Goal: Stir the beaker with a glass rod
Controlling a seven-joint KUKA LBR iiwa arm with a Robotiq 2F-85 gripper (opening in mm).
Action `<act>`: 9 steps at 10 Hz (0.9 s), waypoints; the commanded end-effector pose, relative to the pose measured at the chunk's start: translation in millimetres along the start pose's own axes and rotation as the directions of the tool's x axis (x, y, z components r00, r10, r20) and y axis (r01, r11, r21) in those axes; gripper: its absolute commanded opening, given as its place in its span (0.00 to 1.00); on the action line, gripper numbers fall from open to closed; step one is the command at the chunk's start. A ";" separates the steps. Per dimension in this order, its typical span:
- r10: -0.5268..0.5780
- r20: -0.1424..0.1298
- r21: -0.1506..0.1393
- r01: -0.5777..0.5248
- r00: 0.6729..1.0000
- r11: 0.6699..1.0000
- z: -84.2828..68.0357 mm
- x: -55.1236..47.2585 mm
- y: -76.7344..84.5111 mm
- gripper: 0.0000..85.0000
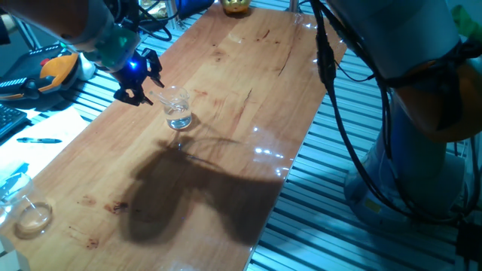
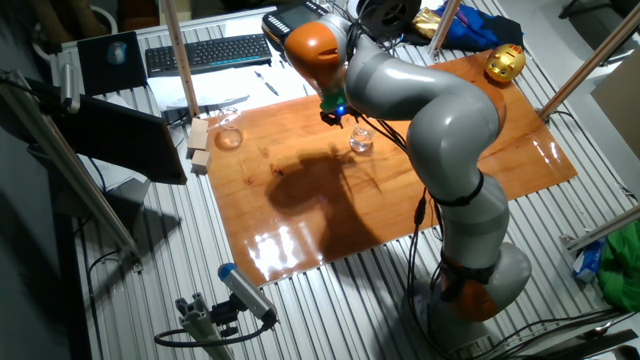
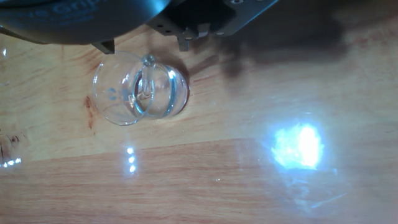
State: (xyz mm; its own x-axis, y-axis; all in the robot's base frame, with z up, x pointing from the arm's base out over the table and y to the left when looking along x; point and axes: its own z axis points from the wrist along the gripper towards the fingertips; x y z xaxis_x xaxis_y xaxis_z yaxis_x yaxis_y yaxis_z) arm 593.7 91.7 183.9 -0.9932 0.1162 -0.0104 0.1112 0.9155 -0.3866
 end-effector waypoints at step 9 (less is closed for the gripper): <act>0.028 -0.004 0.027 -0.028 1.000 0.999 5.8 -5.0 0.2 0.40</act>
State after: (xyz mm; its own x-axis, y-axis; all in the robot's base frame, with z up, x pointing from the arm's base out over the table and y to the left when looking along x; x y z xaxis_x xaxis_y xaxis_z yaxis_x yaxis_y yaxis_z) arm 598.8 89.3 178.9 -0.9896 0.1428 -0.0171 0.1371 0.9006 -0.4124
